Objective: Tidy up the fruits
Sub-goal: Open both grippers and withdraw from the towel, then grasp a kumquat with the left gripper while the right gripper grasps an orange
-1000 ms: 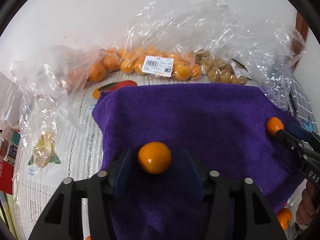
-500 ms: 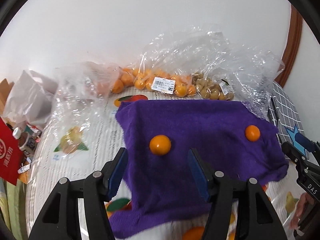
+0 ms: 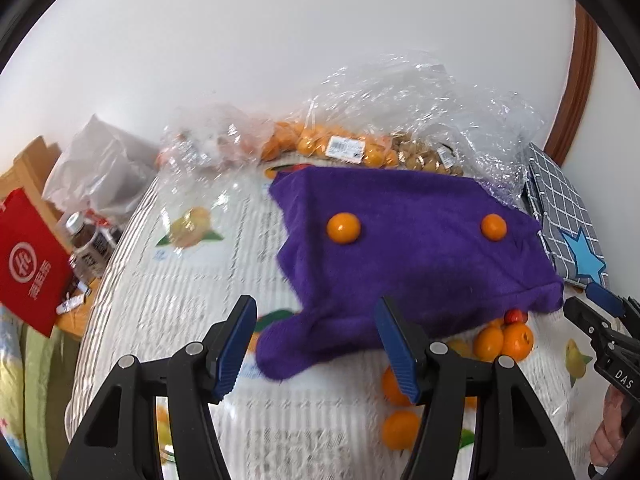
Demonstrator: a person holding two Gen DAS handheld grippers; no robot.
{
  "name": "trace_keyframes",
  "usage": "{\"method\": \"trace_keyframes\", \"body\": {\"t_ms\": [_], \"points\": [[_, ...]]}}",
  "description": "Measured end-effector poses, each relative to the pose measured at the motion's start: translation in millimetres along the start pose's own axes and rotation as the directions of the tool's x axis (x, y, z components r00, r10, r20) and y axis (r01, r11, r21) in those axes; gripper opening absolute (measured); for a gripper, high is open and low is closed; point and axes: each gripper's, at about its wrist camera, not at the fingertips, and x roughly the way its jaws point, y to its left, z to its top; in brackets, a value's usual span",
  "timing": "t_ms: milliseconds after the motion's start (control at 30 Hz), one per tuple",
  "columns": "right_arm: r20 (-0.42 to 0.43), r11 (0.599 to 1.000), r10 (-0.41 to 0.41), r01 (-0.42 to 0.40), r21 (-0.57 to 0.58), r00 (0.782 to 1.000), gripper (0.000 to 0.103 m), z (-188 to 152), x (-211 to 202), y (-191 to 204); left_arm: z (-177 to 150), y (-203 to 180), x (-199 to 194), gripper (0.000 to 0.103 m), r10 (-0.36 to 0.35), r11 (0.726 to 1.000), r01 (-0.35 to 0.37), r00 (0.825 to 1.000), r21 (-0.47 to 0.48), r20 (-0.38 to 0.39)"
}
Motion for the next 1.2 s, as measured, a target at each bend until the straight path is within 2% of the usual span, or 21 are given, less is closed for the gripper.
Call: {"method": "trace_keyframes", "body": {"t_ms": [233, 300, 533, 800, 1033, 1200], "points": [[-0.033, 1.000, 0.011, -0.012, -0.017, 0.999, 0.048, -33, -2, 7, -22, 18, -8, 0.060, 0.016, 1.000, -0.017, 1.000, -0.025, -0.012], [-0.051, 1.000, 0.020, -0.021, -0.013, 0.999, 0.046, -41, 0, 7, -28, 26, -9, 0.060, 0.013, 0.999, -0.014, 1.000, -0.042, -0.021], [-0.074, 0.998, 0.055, -0.056, -0.007, 0.996, 0.046, -55, 11, 14, -41, 43, -2, 0.060, -0.015, 0.995, 0.010, 0.999, -0.098, -0.047], [-0.092, 0.996, 0.083, -0.081, 0.027, 0.992, 0.046, -48, 32, 15, -41, 48, 11, 0.060, -0.031, 0.992, 0.023, 0.997, -0.123, -0.064], [-0.140, 0.994, 0.094, -0.086, 0.062, 0.986, 0.046, -43, 56, 19, -40, 48, 12, 0.060, -0.032, 0.992, 0.024, 0.997, -0.122, -0.068], [-0.129, 0.994, 0.096, -0.088, 0.066, 0.987, 0.042, -41, 60, 18, -42, 43, 13, 0.060, -0.049, 0.993, 0.040, 0.996, -0.110, -0.075]]}}
